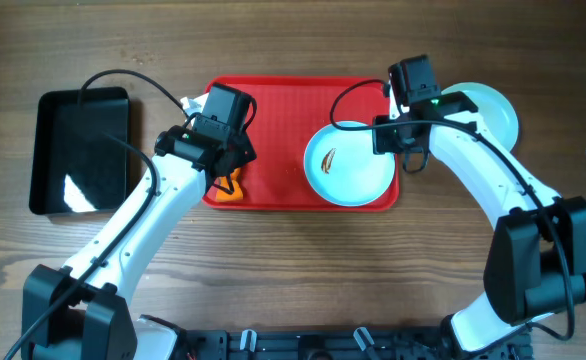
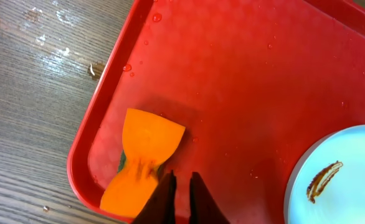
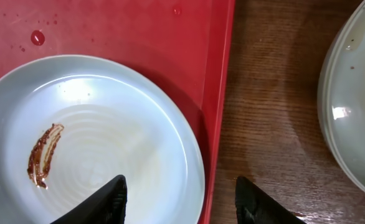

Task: Clean dirty plates on tray and stack at the side
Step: 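Grip the remaining plate rim with the right gripper and pull it left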

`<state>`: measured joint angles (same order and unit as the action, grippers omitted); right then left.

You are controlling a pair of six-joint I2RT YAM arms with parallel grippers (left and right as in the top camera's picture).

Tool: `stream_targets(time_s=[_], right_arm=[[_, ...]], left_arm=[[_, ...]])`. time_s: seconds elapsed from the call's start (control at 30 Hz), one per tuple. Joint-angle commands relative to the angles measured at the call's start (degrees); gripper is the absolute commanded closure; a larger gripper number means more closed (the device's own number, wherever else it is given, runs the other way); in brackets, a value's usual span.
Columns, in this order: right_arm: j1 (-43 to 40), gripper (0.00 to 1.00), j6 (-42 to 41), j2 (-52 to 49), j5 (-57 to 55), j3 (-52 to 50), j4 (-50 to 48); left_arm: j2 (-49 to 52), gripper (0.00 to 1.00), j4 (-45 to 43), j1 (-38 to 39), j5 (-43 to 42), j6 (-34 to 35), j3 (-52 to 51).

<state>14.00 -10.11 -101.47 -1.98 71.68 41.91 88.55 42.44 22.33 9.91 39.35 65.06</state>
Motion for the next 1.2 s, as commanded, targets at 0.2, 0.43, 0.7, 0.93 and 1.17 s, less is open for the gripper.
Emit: stream_targets(time_s=[0.2, 0.43, 0.7, 0.93, 1.17], right_arm=[[0.0, 0.49, 3.5, -2.5, 0.3, -0.8, -2.3], [0.0, 0.56, 4.1, -6.0, 1.8, -0.8, -2.2], [0.0, 0.60, 4.4, -8.5, 1.6, -0.8, -2.7], [0.0, 0.66, 4.6, -10.9, 1.7, -0.8, -2.6], [0.3, 0.73, 4.5, -10.9, 13.9, -0.8, -2.4]], left_arm=[[0.5, 0.74, 0.1, -0.5, -0.5, 0.6, 0.4], [0.5, 0.74, 0.0, -0.5, -0.5, 0.6, 0.4], [0.5, 0.74, 0.3, -0.5, -0.5, 0.5, 0.4], [0.5, 0.75, 0.3, -0.5, -0.5, 0.5, 0.4], [0.5, 0.76, -0.2, -0.5, -0.5, 0.6, 0.4]])
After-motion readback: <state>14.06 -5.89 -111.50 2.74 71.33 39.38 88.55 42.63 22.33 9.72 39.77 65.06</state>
